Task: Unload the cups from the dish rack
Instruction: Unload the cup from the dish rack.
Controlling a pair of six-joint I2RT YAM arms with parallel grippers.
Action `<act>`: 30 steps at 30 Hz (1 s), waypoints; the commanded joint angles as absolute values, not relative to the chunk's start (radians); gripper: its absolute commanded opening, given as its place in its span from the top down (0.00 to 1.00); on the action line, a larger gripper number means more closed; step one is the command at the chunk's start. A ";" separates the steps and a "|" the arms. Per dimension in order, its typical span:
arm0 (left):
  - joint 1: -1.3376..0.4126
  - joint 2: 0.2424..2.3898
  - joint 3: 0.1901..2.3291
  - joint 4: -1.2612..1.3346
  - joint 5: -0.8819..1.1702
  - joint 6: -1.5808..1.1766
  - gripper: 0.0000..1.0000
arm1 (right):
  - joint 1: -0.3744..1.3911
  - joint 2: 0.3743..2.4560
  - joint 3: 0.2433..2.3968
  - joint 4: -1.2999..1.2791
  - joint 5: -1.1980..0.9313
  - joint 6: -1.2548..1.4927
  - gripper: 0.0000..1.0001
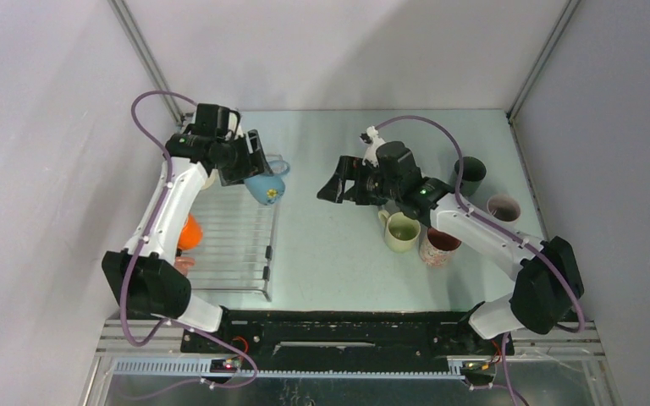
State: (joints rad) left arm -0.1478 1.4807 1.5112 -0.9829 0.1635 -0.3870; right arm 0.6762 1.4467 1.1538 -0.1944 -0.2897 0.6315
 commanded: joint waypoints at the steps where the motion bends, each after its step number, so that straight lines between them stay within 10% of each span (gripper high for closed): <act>1: -0.186 1.409 1.602 -0.925 0.290 -0.497 1.00 | 0.683 1.462 1.194 -0.014 -0.359 0.690 0.00; 30: -0.324 1.374 1.495 -0.485 0.589 -0.931 1.00 | 0.589 1.479 1.036 0.598 -0.532 1.080 0.14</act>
